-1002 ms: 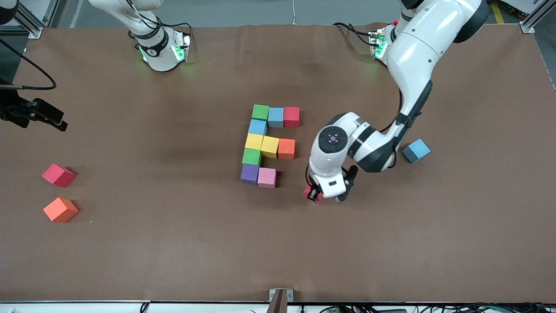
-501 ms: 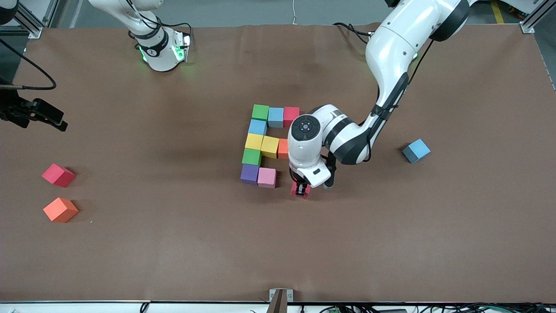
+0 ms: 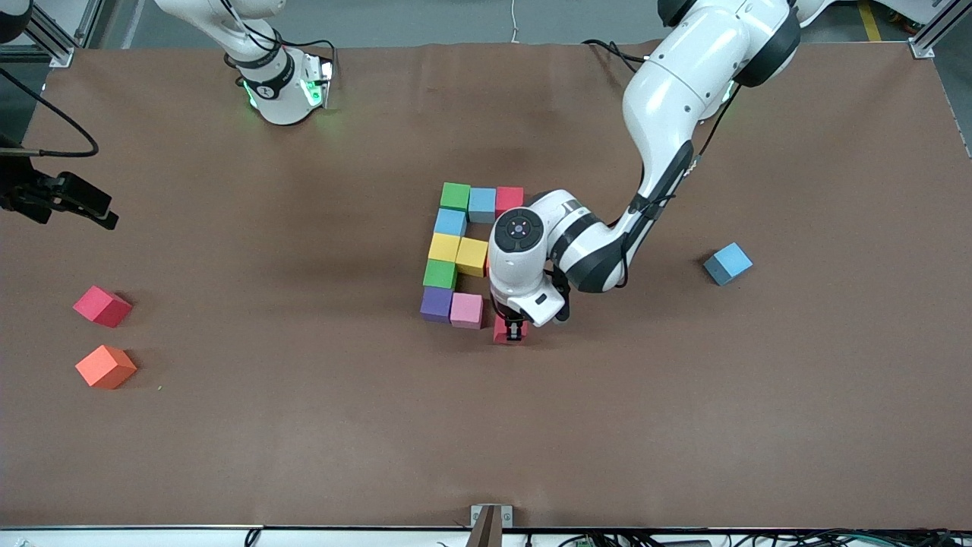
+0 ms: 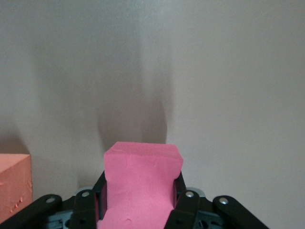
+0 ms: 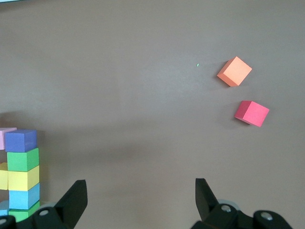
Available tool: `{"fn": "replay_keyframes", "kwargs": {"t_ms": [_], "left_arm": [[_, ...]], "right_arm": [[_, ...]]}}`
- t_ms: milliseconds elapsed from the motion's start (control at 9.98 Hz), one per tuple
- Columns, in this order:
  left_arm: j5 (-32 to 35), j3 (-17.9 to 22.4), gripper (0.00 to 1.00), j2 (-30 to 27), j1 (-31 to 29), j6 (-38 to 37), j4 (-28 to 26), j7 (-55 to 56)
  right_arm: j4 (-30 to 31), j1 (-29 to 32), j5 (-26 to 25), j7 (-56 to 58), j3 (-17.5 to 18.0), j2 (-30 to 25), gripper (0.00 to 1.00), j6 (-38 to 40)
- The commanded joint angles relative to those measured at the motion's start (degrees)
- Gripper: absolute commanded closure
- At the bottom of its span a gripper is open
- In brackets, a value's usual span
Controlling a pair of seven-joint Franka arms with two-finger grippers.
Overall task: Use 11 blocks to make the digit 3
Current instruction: 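Place the second pink block beside the first pink block with the left gripper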
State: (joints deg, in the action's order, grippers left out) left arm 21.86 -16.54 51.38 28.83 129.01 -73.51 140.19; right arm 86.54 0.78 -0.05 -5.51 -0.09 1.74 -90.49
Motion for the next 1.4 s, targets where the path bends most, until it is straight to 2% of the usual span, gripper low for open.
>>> {"fn": "replay_keyframes", "kwargs": {"t_ms": [0,902,1002,1102,1202,1302], "left_arm": [[-0.9,0.6,0.72,2.0,1.7,1.2,1.8,1.3],[-0.6,0.9,0.71,2.5,4.5,-0.1,1.2,1.9],[-0.5,1.2,0.52,2.7,4.5,-0.1,1.1,1.9],[-0.3,1.3,0.12,2.7,4.5,-0.1,0.8,1.8],[-0.2,1.3,0.0,2.6,4.5,-0.1,0.7,1.8],[-0.2,1.3,0.0,2.3,4.5,-0.2,0.7,1.8]], "right_arm": [[-0.1,0.2,0.3,-0.8,0.3,-0.1,0.0,0.0],[-0.1,0.0,0.3,-0.8,0.3,-0.1,0.0,0.0],[-0.1,0.0,0.3,-0.8,0.3,-0.1,0.0,0.0],[-0.1,0.0,0.3,-0.8,0.3,-0.1,0.0,0.0],[-0.1,0.0,0.3,-0.8,0.3,-0.1,0.0,0.0],[-0.1,0.0,0.3,-0.8,0.3,-0.1,0.0,0.0]]}}
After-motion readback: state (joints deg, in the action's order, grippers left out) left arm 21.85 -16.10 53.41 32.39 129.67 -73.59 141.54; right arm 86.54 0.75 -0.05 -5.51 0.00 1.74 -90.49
